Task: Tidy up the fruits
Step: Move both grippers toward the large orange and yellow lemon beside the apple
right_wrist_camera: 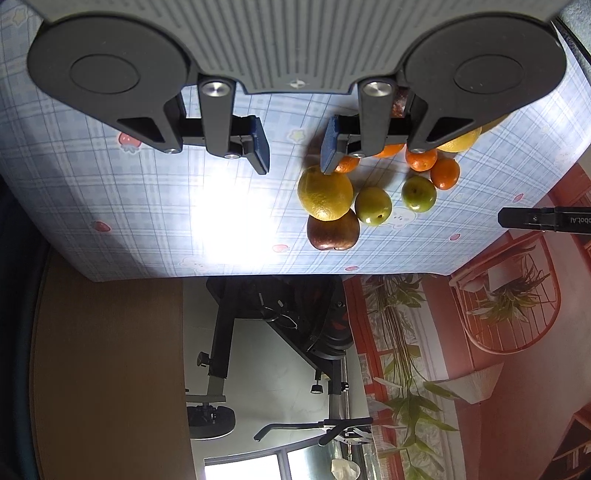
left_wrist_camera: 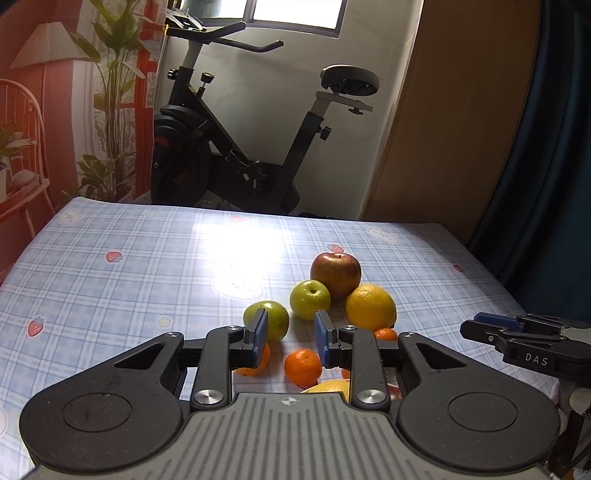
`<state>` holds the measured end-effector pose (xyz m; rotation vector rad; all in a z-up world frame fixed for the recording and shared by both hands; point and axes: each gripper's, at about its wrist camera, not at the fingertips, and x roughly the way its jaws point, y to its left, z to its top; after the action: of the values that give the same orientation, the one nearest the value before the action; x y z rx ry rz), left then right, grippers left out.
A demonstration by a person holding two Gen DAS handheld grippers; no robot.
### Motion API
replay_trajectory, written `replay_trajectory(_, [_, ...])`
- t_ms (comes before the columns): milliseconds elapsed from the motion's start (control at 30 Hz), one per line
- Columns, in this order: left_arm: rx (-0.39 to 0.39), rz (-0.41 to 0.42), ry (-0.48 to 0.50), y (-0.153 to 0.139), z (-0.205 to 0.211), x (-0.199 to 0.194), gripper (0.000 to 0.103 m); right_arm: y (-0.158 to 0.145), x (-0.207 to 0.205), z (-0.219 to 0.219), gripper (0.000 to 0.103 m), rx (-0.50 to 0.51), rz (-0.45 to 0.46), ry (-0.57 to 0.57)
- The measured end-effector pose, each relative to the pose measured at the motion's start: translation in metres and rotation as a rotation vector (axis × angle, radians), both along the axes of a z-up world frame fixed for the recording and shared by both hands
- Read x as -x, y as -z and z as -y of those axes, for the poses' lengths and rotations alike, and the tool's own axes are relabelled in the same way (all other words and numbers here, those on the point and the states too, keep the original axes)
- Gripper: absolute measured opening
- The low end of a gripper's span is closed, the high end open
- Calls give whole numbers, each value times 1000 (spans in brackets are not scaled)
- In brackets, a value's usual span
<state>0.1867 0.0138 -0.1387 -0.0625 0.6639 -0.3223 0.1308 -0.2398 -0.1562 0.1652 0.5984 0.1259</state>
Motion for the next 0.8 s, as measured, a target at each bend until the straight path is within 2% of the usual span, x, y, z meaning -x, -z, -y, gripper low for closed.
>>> replay_trajectory(100, [3,-13,22,-1,9,-16,31,3,-14,1,34,2,1,-13])
replay_trajectory(167, [-6,-17,41,-2,17,-27,33,5,-24,1,44,0,3,-17])
replay_trajectory(200, [-14,-16,49,-2,21,-33,38,6,-30,2,46,-4,5,-19])
replay_trajectory(433, [-28,-66,113,11,54,-73,39,21,-65,-2,46,-23,-27,-64])
replay_trajectory(667, [31,-162,147,33,69,-106,39,36,-88,-6,53,-54,-55,-102])
replay_trajectory(800, [48,-189,159,42,75,-118,39,40,-94,-10,54,-68,-68,-126])
